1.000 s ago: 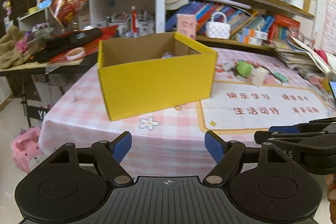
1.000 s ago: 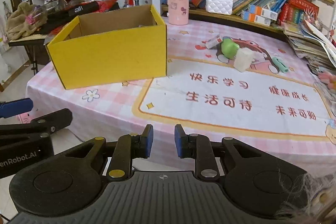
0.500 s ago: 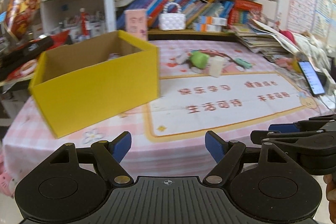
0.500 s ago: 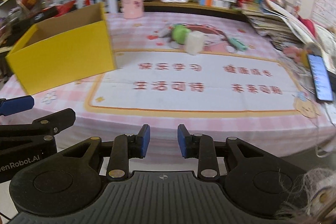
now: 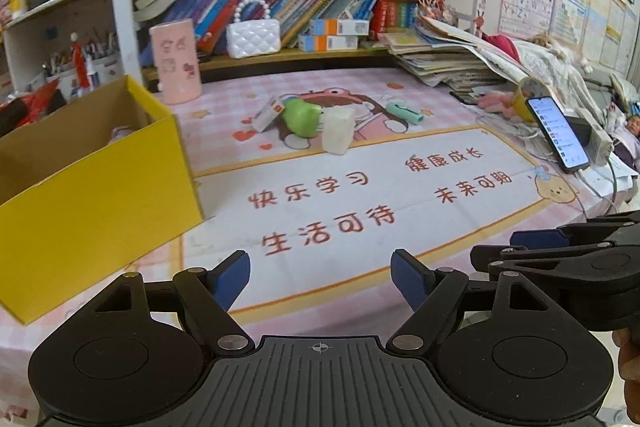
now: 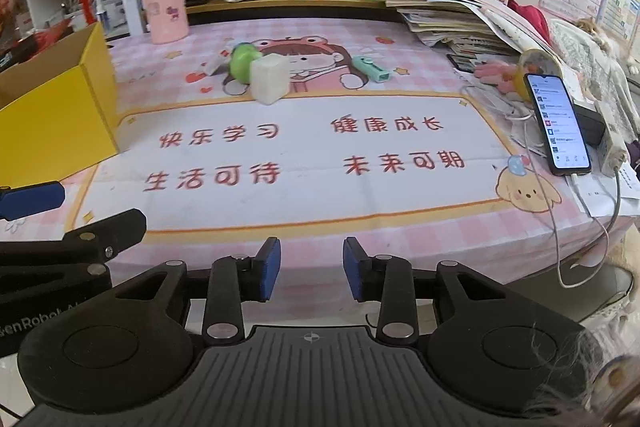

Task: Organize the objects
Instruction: 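Withdraw both tools from the box toward the remaining table items, then grasp the white block with the left tool while the right tool grasps the mint-green clip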

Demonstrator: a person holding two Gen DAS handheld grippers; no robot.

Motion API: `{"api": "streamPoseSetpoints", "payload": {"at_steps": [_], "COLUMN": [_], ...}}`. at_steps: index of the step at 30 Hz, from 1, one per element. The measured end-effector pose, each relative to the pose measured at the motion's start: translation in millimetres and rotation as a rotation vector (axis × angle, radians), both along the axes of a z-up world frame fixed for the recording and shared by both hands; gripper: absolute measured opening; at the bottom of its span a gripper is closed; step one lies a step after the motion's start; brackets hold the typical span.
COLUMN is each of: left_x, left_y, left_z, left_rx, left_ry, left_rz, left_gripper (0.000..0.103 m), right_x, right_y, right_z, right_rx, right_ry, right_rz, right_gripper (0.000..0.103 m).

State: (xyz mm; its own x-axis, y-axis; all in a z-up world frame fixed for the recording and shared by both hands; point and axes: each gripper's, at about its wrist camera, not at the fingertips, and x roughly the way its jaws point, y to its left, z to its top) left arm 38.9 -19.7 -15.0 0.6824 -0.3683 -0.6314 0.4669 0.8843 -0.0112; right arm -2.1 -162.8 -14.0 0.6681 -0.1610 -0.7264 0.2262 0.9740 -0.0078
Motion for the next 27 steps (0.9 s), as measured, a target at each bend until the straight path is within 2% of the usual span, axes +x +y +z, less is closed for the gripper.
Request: {"api": "streamPoseSetpoints", "payload": {"at_steps": [21, 27], "left_x": [108.2, 144.1], "left_y": [-82.6, -113.3], "left_z": [8.3, 2.3], "left_rx": [-0.002, 0.034], "left_ry": [-0.042, -0.031], "left_rz": [0.134, 0.142], "left_gripper": [0.079, 0.079], "right_x": [123.3, 163.4], "right_y": [-99.3, -130.7], "right_z": [4.7, 1.5], "right_rx": [0.028, 0.019], "right_ry": [-0.038, -0.062], "right_rz": [0.084, 0.091], "right_gripper": [0.033, 0.033]}}
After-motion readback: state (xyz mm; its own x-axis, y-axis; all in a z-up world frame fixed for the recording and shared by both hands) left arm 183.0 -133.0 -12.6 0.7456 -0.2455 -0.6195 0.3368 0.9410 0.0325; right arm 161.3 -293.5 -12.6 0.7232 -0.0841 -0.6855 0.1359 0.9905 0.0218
